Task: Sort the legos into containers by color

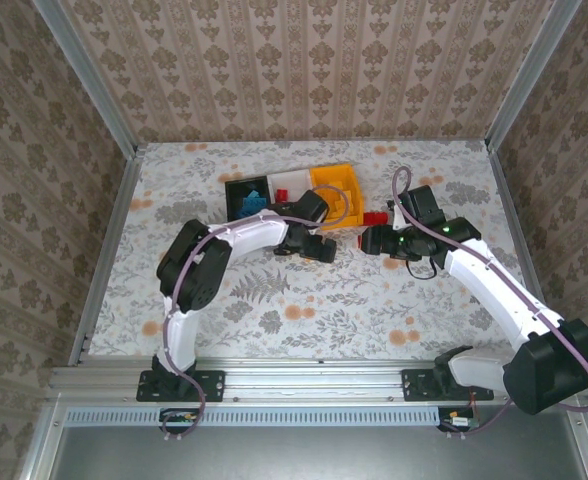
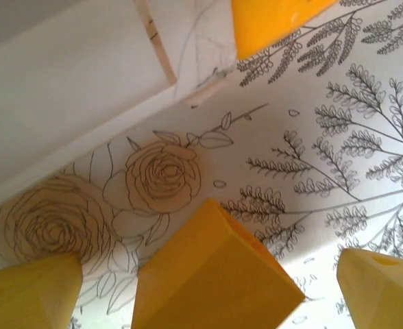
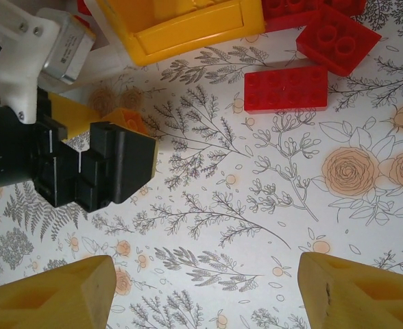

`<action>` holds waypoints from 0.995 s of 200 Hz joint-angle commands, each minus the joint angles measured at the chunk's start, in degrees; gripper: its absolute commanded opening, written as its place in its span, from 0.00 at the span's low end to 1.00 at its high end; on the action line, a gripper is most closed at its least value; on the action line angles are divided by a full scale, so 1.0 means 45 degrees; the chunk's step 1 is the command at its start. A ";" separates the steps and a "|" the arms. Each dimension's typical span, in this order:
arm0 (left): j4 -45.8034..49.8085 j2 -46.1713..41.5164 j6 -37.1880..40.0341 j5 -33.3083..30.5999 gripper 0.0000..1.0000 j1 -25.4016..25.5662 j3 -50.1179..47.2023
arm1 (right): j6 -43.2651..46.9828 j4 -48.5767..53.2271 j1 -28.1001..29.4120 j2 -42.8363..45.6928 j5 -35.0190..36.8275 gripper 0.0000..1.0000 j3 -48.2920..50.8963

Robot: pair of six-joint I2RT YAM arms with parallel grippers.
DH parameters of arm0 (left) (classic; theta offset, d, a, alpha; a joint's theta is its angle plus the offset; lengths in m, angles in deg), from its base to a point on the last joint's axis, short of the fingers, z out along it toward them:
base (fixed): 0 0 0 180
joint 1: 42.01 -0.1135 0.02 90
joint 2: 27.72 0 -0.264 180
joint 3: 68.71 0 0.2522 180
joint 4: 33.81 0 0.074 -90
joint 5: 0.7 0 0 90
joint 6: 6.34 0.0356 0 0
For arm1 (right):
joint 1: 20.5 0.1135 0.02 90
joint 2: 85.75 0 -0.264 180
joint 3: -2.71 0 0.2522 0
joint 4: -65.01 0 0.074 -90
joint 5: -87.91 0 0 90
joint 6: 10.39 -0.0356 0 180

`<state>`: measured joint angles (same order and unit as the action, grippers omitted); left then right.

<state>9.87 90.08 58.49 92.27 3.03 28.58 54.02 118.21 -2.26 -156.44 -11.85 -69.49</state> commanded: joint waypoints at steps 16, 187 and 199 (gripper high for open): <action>0.0188 0.0874 0.1138 0.0376 0.88 0.0143 0.0753 | 0.0154 -0.0185 -0.0077 -0.0529 -0.0472 0.72 -0.0160; 0.0485 0.1334 0.3170 -0.0563 0.44 0.1220 0.0787 | -0.0379 -0.0409 -0.0042 -0.1150 -0.0717 0.69 -0.0267; 0.0409 0.1212 0.3086 -0.0527 0.34 0.1232 0.0664 | -0.0389 -0.0414 -0.0032 -0.1140 -0.0702 0.69 -0.0262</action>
<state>12.84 93.22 71.32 86.39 6.81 32.38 52.63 116.22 -2.26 -161.88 -14.41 -69.49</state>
